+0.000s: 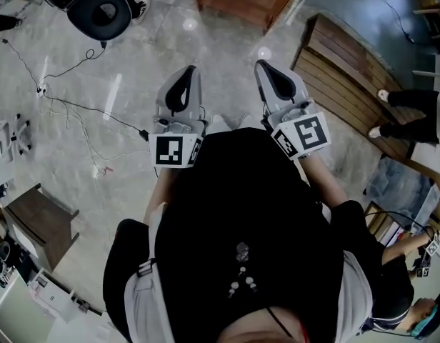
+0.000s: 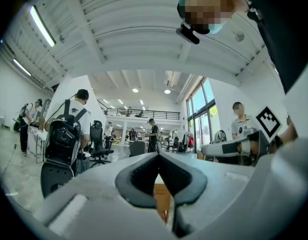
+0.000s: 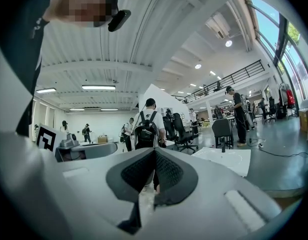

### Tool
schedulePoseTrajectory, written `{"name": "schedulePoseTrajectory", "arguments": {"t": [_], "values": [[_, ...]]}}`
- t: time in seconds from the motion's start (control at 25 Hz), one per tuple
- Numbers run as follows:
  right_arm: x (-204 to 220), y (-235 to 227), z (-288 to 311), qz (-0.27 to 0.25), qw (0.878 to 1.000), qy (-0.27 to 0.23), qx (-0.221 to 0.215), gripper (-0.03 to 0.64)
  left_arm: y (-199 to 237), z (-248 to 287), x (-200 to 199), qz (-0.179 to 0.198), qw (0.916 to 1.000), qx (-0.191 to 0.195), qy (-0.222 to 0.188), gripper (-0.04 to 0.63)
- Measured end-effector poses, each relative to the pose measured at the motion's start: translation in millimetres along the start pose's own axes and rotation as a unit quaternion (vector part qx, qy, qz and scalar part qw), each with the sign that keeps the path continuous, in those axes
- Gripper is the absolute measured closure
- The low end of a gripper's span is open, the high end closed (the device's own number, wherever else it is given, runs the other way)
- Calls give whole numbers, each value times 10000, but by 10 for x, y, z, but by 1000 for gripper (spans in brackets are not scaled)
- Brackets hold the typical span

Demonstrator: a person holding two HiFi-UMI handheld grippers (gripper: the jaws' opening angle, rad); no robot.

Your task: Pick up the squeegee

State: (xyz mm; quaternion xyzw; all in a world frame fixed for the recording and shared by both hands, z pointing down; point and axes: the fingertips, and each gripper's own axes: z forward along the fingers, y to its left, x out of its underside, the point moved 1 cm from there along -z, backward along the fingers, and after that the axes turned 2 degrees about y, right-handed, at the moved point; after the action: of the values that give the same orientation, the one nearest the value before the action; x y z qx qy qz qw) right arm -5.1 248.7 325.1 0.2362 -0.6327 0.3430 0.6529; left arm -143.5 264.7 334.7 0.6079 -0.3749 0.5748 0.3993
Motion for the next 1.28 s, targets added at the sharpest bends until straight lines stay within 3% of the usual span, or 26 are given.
{"name": "schedulePoseTrajectory", "arguments": {"t": [0.6, 0.92, 1.28], "values": [[8, 64, 10, -83, 9995, 36, 306, 615, 196, -39, -40, 116, 9999, 83, -44, 594], [36, 43, 138, -231, 9997, -1, -28, 615, 247, 10, 7, 184, 9996, -189, -28, 594], [-32, -345, 497, -59, 9999, -19, -160, 615, 430, 422, -20, 272, 9989, -366, 52, 594]]}}
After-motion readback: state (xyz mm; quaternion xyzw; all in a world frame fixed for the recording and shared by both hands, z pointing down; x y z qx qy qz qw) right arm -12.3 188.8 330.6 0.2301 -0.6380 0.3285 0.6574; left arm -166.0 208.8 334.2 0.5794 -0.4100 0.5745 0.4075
